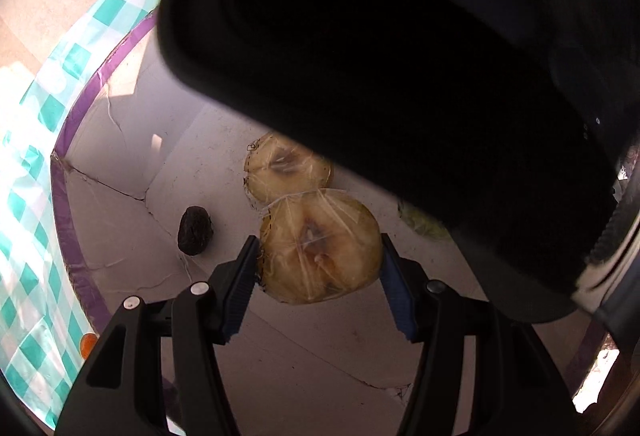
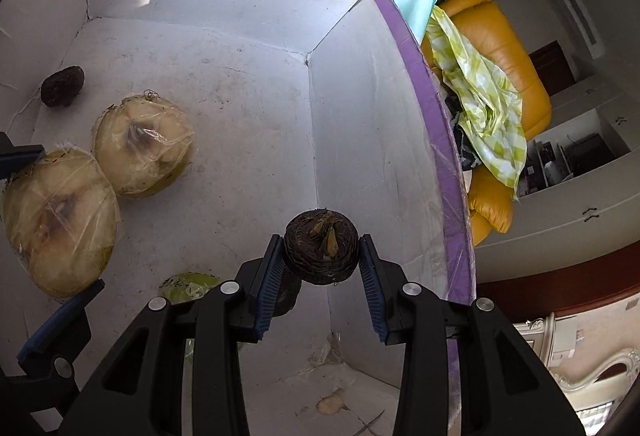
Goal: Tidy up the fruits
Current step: 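Lower both tools into the box and open them to release the fruit, then withdraw both open tools from the box back toward the table fruits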
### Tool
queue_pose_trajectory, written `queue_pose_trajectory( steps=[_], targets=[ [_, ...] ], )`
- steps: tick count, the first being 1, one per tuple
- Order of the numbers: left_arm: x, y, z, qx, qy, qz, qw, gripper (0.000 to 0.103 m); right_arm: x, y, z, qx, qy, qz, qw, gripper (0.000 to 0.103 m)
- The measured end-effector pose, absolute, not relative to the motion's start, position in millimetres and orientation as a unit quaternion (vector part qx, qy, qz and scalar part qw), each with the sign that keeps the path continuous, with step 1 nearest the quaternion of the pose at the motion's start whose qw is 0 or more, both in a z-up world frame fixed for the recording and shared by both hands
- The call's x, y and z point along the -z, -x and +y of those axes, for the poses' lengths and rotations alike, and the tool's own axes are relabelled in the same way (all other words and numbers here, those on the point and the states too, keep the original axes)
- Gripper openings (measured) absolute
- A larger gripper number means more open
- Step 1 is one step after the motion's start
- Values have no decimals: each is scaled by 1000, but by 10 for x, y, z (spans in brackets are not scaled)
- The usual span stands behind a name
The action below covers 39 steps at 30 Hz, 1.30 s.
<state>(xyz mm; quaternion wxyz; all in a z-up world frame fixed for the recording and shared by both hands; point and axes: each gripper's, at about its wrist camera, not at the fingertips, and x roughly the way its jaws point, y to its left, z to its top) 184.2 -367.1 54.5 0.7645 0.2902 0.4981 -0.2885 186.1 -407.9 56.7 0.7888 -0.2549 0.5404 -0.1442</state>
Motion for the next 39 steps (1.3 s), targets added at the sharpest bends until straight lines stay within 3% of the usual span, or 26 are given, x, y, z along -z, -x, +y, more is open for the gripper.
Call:
queue_pose_trajectory(
  steps=[10, 13, 15, 17, 26, 31, 35, 39],
  targets=[
    [-526, -1892, -3650, 308, -282, 505, 755, 59, -569, -1839, -4032, 142, 266, 538, 787, 38],
    [-550, -1880, -3611, 310, -277, 502, 758, 61, -592, -1825, -3962, 147, 269, 531, 790, 46],
    [-623, -1904, -3577, 309, -274, 496, 764, 72, -617, -1817, -3935, 149, 270, 524, 794, 60],
    [-653, -1904, -3560, 311, -273, 490, 767, 76, -643, -1809, -3912, 152, 274, 518, 796, 65],
    [-782, -1921, -3406, 306, -249, 458, 797, 77, -765, -1797, -4022, 171, 237, 498, 816, 74],
    [-882, -1877, -3287, 292, -253, 406, 829, 83, -868, -1766, -4124, 176, 194, 480, 837, 78],
    [-972, -1808, -3173, 266, -250, 350, 862, 96, -971, -1711, -4235, 173, 138, 456, 862, 82],
    [-1041, -1776, -2981, 275, -210, 331, 878, 101, -1142, -1585, -4294, 168, 93, 393, 899, 86]
  ],
)
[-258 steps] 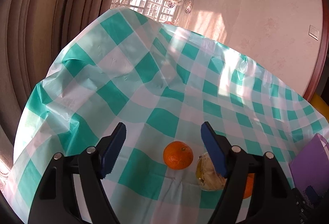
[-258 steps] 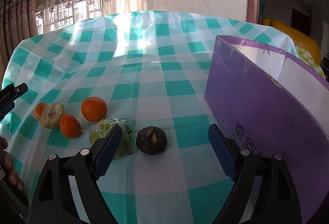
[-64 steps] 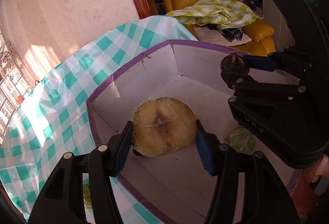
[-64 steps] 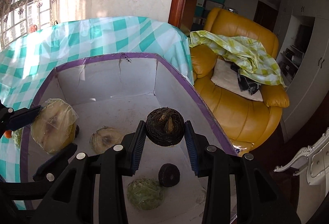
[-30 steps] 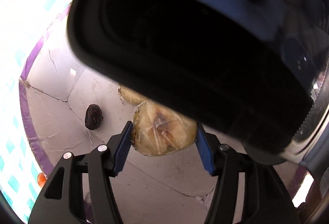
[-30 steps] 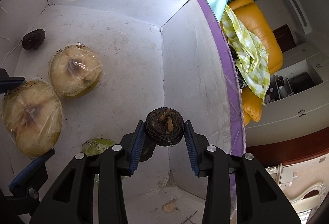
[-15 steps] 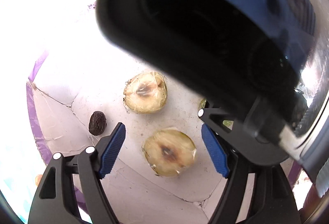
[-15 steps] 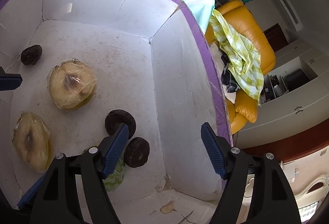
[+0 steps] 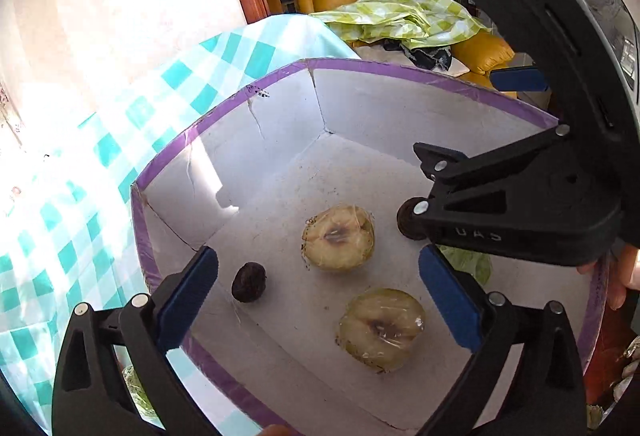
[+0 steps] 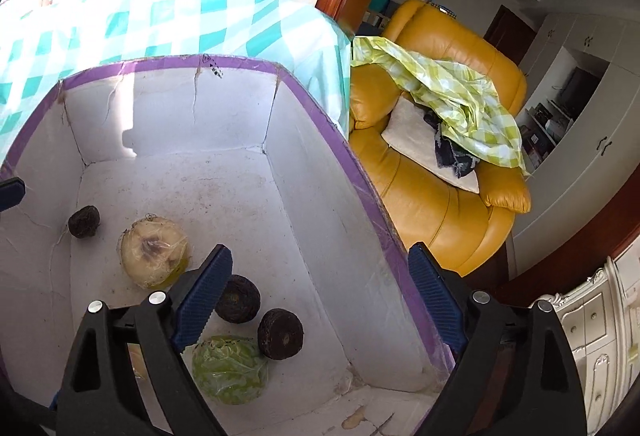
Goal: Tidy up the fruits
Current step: 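Withdraw both open tools from the box back toward the table fruits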
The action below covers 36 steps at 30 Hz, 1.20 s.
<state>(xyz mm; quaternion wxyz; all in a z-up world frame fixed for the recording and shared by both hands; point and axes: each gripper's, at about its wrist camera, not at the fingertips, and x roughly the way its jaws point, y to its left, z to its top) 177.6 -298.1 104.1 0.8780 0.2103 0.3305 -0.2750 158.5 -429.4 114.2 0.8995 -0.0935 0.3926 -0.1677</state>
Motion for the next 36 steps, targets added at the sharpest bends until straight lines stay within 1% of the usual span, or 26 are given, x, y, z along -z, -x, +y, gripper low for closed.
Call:
queue_pose_trajectory(
  steps=[4, 6, 9, 13, 19, 27, 36],
  targets=[
    [-1163, -1703, -2813, 284, -169, 305, 893, 101, -1249, -1459, -4304, 178, 78, 337, 921, 86],
    [-1241, -1549, -2862, 291, -148, 290, 900, 101, -1288, -1425, -4307, 184, 78, 320, 926, 86],
    [-1347, -1495, -2704, 292, -106, 264, 913, 101, -1386, -1328, -4307, 184, 60, 289, 937, 86],
    [-1527, -1443, -2539, 285, -58, 229, 929, 101, -1530, -1205, -4385, 170, -9, 259, 951, 86],
    [-1645, -1416, -2127, 249, -19, 186, 950, 101, -1631, -1100, -4447, 110, -138, 235, 956, 86],
    [-1565, -1479, -1444, 184, 19, 178, 966, 101, -1789, -969, -4049, 72, -137, 185, 970, 86],
    [-1382, -1566, -641, 117, 69, 186, 973, 100, -1887, -905, -3525, 23, -116, 165, 979, 86]
  ],
)
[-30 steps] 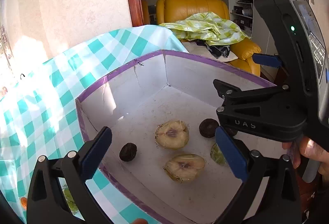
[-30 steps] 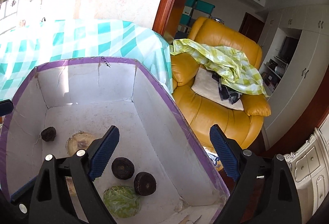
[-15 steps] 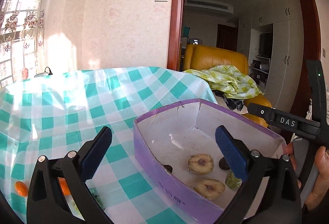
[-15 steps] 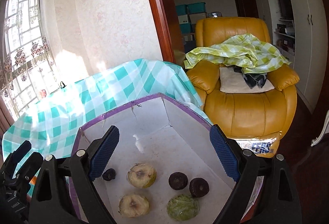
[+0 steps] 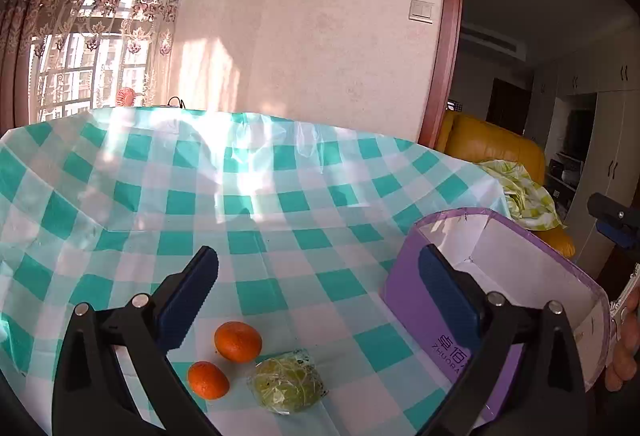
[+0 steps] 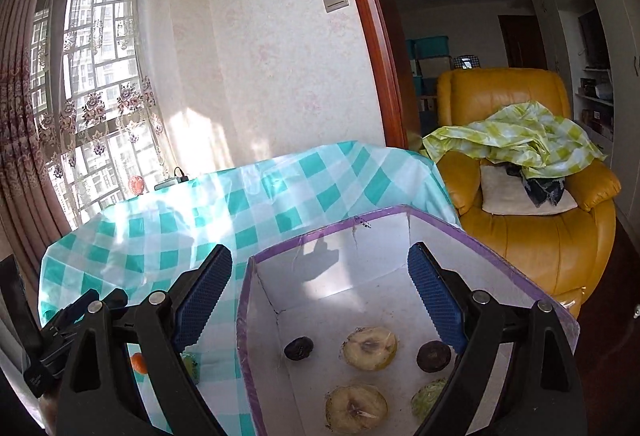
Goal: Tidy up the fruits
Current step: 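Withdraw both open tools from the box back toward the table fruits, then grasp the wrapped green pomelo with the right tool while the left tool grasps an orange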
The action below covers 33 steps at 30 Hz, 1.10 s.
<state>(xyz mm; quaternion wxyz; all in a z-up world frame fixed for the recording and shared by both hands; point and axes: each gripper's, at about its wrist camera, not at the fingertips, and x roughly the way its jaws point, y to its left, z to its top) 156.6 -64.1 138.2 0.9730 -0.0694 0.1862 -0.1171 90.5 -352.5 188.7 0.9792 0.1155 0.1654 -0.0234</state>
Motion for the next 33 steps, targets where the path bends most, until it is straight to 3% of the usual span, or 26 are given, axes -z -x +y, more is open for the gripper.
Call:
queue_pose_trajectory(
  steps=[10, 16, 27, 33],
  targets=[
    [-1185, -1587, 212, 34, 135, 194, 971, 100, -1916, -790, -2814, -37, -77, 146, 986, 86],
    [-1037, -1601, 599, -12, 167, 213, 963, 94, -1716, -818, -2324, -78, -53, 168, 981, 86],
    [-610, -1660, 1269, -54, 271, 261, 925, 76, -1028, -1110, -1573, -132, -5, 259, 957, 86],
    [-431, -1683, 1467, -53, 316, 282, 904, 72, -663, -1285, -1295, -147, 30, 319, 936, 86]
  ],
)
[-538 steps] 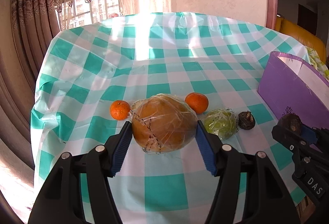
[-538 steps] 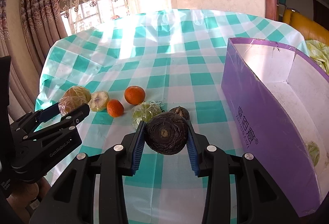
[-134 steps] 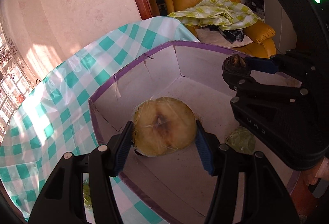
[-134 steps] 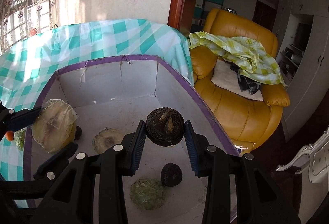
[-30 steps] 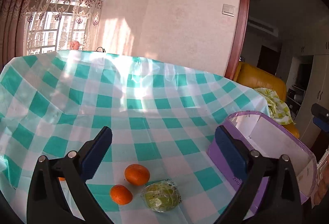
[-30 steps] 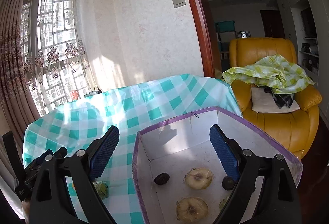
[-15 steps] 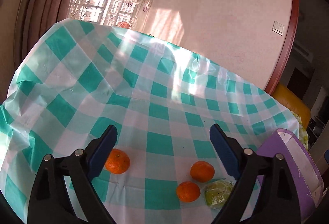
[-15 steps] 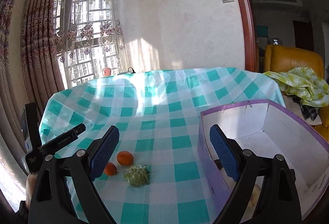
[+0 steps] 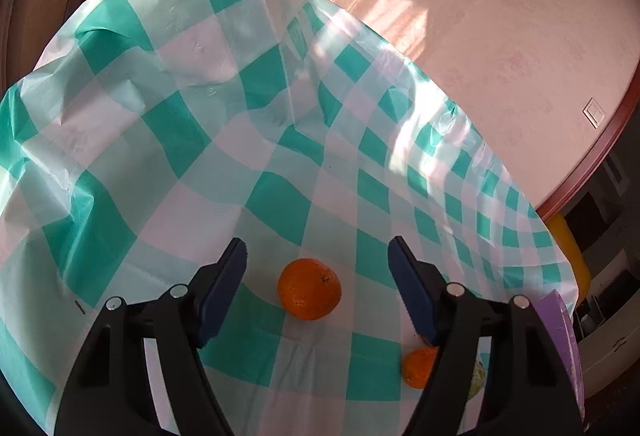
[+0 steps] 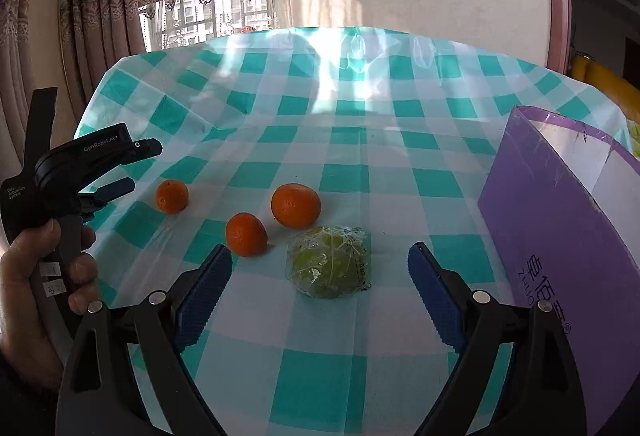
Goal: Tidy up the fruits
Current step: 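Grasp the wrapped green pomelo with the right tool while the left tool grasps an orange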
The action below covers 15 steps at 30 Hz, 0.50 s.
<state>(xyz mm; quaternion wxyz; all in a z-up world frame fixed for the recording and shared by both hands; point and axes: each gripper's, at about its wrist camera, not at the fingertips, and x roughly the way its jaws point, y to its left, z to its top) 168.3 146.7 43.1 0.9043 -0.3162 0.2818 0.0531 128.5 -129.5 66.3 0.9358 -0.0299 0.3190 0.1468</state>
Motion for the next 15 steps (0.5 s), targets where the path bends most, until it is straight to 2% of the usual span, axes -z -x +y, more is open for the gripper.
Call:
queue_pose_trajectory(
  steps=[15],
  targets=[
    [-257, -1820, 1323, -43, 285, 330, 899, 68, -312, -1646, -1338, -137, -7, 408, 903, 86]
  ],
)
